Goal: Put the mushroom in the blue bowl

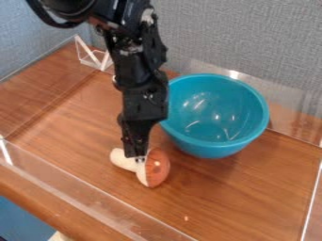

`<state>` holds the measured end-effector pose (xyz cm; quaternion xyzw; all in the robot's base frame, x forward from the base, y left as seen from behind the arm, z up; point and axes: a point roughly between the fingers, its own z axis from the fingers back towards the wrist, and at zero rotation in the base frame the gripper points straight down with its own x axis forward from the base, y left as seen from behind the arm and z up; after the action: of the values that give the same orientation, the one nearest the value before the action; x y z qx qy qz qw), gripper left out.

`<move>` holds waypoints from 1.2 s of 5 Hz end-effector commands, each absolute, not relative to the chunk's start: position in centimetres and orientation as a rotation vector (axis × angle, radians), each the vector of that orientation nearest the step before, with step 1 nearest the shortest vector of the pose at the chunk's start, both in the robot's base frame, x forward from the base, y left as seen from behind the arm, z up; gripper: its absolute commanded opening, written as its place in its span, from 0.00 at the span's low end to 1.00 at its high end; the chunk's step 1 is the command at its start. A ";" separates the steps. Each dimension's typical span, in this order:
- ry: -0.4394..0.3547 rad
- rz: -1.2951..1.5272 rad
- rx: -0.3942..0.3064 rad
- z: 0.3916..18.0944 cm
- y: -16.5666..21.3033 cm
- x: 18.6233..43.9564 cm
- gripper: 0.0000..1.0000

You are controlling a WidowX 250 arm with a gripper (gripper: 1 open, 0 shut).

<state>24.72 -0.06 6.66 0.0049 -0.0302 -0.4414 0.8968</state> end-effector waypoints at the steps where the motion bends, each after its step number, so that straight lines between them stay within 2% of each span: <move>1: -0.137 -0.960 0.046 9.2 0.6 26.2 0.00; 3: -0.139 -1.014 0.046 9.2 1.2 26.1 0.00; 5: -0.136 -1.006 0.050 7.4 2.2 27.3 0.00; 6: -0.140 -1.000 0.052 8.7 2.8 27.8 0.00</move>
<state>26.98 2.57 7.32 0.0086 -0.0441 -0.4826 0.8747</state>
